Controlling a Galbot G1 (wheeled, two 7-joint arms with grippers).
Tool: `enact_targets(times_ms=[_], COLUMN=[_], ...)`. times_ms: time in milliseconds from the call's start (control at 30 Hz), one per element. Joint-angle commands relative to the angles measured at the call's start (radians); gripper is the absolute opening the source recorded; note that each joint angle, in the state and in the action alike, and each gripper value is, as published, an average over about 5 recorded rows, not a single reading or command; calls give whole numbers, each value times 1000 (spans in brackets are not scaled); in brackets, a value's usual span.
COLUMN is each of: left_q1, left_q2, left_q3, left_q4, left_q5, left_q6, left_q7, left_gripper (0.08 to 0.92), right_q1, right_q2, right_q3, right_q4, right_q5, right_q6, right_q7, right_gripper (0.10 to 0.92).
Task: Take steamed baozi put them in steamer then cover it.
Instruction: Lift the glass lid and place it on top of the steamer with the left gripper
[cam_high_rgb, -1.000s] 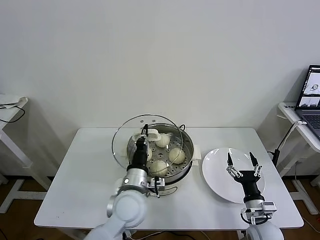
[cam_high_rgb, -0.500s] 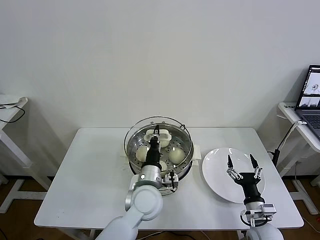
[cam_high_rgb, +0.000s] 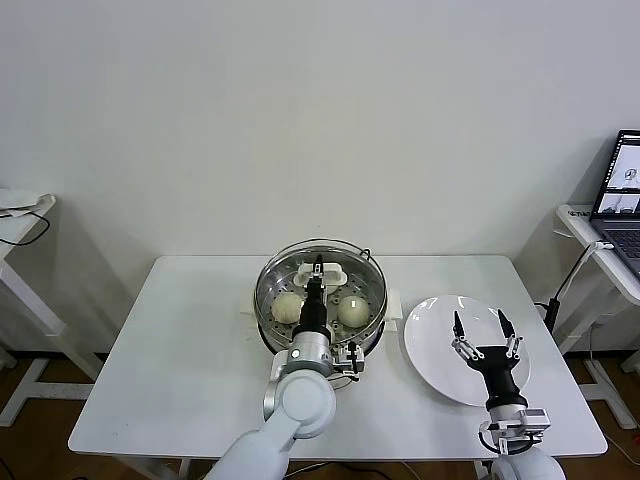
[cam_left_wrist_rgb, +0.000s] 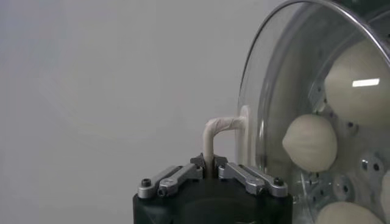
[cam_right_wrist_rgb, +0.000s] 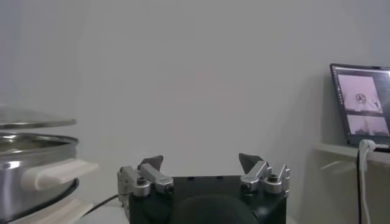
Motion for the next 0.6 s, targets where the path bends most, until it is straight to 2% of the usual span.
enact_targets(times_ms=[33, 600], left_q1=[1, 17], left_q2=[-16, -21], left_q3=[-3, -7], left_q4=[27, 31], left_q5=[0, -4], left_q6=[3, 0], left_q7=[-14, -23], left_gripper=[186, 186], right_q1=[4, 17], right_q2=[0, -4], right_q3=[-3, -12], right_q4=[-3, -20], right_q5=[-2, -5], right_q6=[-1, -2], right_q7=[-1, -5], right_gripper=[823, 823])
